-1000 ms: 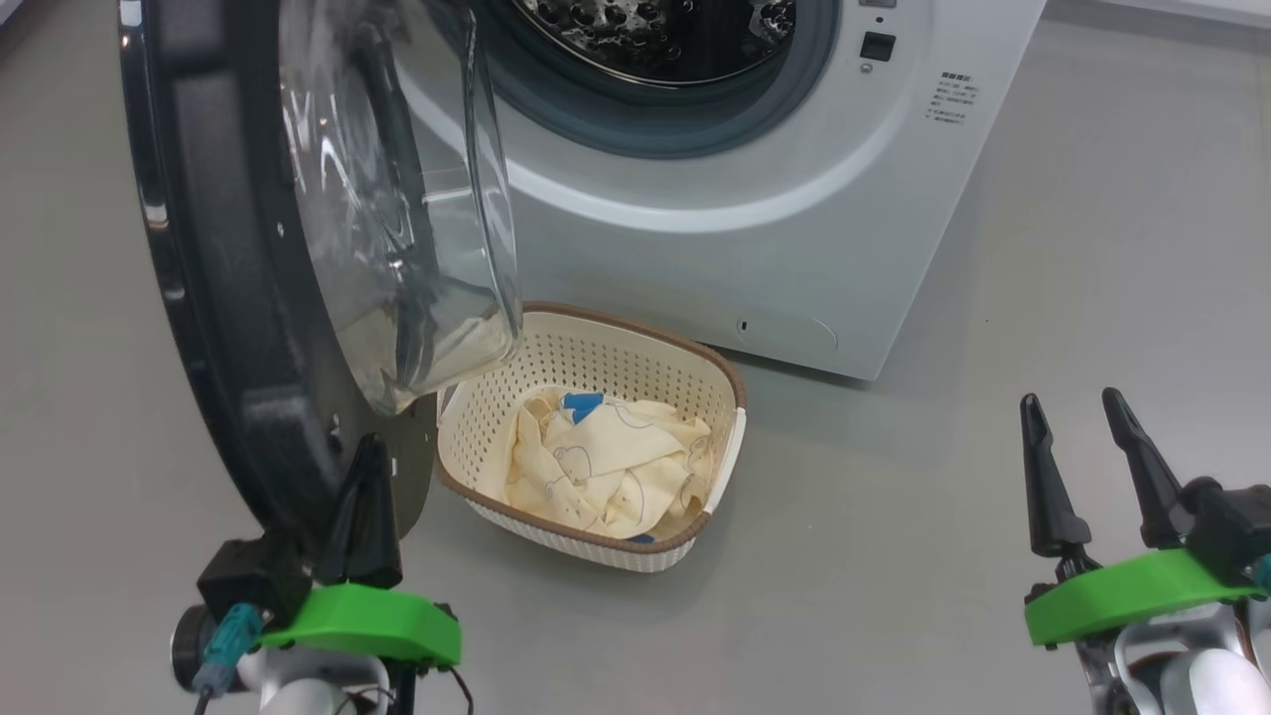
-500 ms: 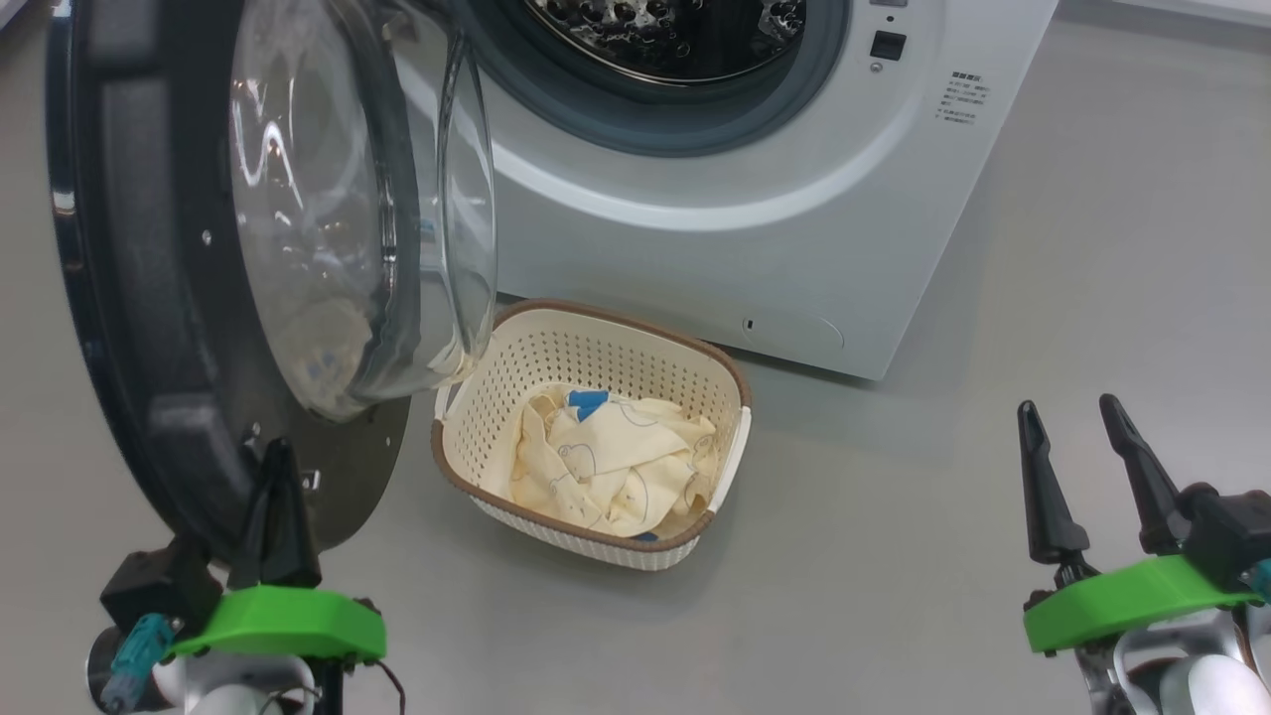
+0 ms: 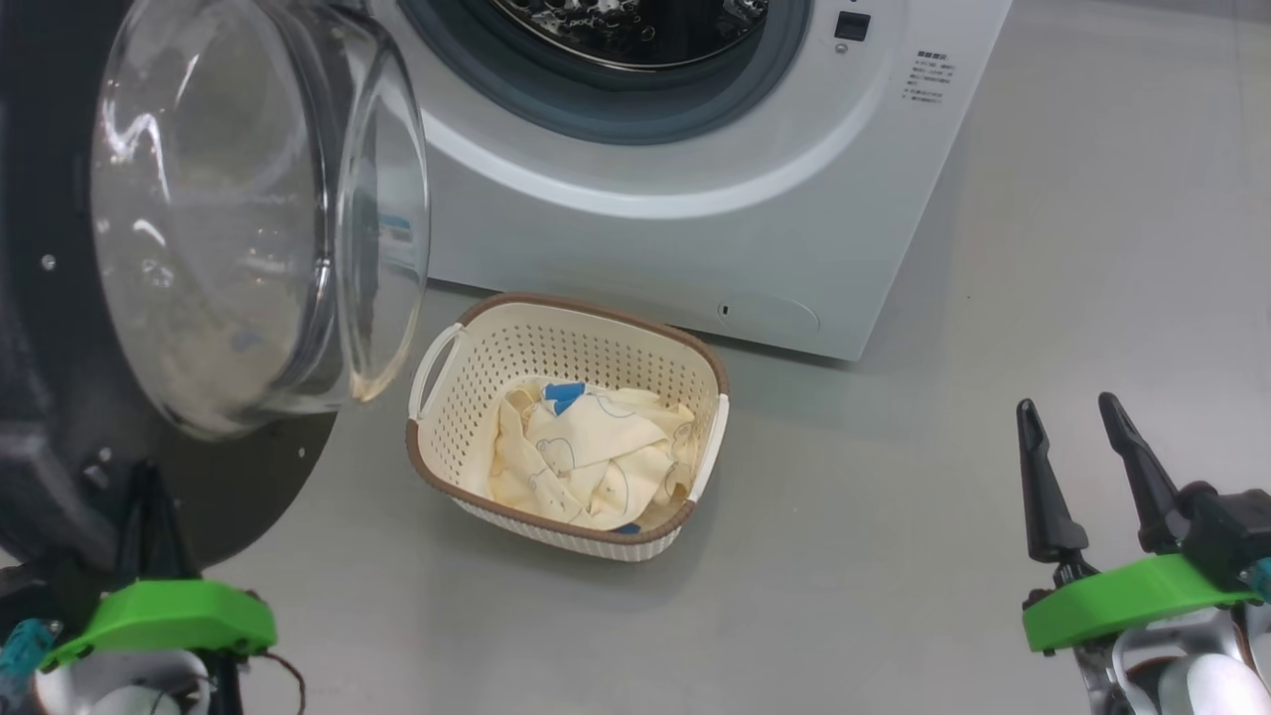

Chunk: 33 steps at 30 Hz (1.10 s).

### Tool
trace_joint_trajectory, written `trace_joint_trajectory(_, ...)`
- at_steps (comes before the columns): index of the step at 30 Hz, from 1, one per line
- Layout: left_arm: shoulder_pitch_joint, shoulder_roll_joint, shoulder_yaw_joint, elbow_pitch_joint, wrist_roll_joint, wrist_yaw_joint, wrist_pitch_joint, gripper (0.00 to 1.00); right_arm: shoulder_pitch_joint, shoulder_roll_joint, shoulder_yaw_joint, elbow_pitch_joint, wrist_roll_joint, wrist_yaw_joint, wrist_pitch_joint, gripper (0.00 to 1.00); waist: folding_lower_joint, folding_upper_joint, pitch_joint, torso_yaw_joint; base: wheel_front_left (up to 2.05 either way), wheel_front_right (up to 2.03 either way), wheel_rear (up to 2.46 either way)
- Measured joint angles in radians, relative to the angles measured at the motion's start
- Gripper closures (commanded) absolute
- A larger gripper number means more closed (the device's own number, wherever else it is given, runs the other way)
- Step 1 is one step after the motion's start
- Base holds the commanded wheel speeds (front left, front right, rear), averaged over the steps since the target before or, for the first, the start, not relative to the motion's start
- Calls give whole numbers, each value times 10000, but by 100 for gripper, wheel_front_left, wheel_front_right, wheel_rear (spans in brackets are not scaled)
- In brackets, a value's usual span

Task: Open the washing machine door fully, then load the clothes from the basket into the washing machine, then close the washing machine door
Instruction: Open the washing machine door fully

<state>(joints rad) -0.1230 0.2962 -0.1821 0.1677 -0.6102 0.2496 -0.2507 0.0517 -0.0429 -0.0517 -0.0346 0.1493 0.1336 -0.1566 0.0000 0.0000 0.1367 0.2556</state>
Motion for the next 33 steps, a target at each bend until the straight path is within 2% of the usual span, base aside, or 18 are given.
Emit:
trace_joint_trajectory(8,-267,165,1106,955,-50,0,0,100,-38,0,-2,-8,-17,0,8,0,1,0,154,-182,0,0,0)
trace_joint_trajectory(24,-1750,215,2830,2692,1009,-77,0,100,-216,0,0,-192,-186,0,253,0,1,0,529,-437,0,0,0)
trace_joint_trajectory(33,-2361,211,3705,3519,1707,-477,0,100,-234,0,2,-219,-207,0,339,0,1,0,470,-505,0,0,0)
